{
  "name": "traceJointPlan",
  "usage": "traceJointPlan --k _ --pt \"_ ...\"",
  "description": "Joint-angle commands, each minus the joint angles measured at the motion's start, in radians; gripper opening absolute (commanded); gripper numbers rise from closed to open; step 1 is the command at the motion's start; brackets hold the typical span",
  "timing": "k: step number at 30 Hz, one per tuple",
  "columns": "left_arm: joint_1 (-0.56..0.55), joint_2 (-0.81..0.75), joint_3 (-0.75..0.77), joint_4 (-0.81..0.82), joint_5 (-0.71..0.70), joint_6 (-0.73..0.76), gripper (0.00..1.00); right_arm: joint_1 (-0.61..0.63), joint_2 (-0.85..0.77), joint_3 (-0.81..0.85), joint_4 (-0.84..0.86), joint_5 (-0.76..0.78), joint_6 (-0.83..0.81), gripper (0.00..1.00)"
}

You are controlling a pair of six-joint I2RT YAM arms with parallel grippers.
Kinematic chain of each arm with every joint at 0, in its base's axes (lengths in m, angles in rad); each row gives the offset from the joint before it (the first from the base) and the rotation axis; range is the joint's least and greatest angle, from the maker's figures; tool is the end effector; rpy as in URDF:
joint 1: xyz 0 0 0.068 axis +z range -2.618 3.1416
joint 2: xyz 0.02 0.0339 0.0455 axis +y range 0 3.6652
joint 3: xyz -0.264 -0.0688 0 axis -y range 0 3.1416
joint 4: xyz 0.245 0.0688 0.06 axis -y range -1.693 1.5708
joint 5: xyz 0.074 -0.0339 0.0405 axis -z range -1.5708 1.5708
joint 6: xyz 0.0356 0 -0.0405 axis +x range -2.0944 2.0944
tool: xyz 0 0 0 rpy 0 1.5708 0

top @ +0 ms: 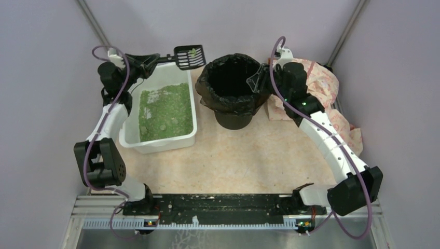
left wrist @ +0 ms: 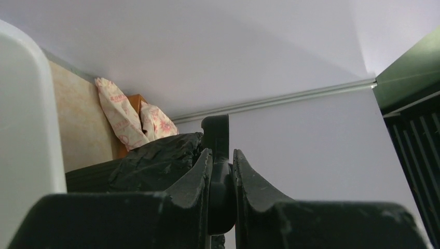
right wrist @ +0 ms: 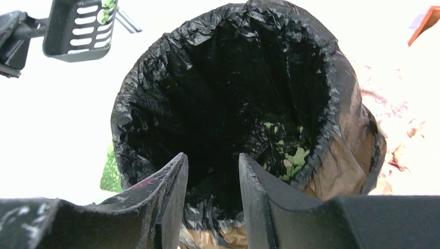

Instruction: Clean the litter box

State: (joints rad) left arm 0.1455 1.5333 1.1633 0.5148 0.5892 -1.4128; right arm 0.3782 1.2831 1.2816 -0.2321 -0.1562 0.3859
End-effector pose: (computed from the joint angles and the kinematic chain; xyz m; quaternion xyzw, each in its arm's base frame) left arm 0.3618 0.0330 0.3596 -0.2836 0.5997 -0.5816 0.4709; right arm 0.2734 0.1146 0.4010 -0.0454 0.7825 0.2872 0.5506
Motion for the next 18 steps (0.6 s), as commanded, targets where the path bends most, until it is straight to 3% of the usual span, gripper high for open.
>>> traceJointPlan --k 1,4,10,18 --pt "-0.091 0.041 0.105 -0.027 -0.041 0.054 0.0 -0.012 -0.082 -0.012 0.037 0.024 0.002 0.42" --pt "-0.139 0.059 0.161 -0.134 -0.071 0.134 0.0 -0.015 -0.115 -0.028 0.033 0.037 0.002 0.42" --pt "-0.257 0.098 0.263 -0.178 -0.091 0.297 0.0 -0.019 -0.155 -0.063 0.02 0.035 0.006 0.42" --pt "-0.367 0.119 0.385 -0.272 -0.054 0.756 0.0 -0.034 -0.166 -0.064 0.019 0.043 0.0 0.42"
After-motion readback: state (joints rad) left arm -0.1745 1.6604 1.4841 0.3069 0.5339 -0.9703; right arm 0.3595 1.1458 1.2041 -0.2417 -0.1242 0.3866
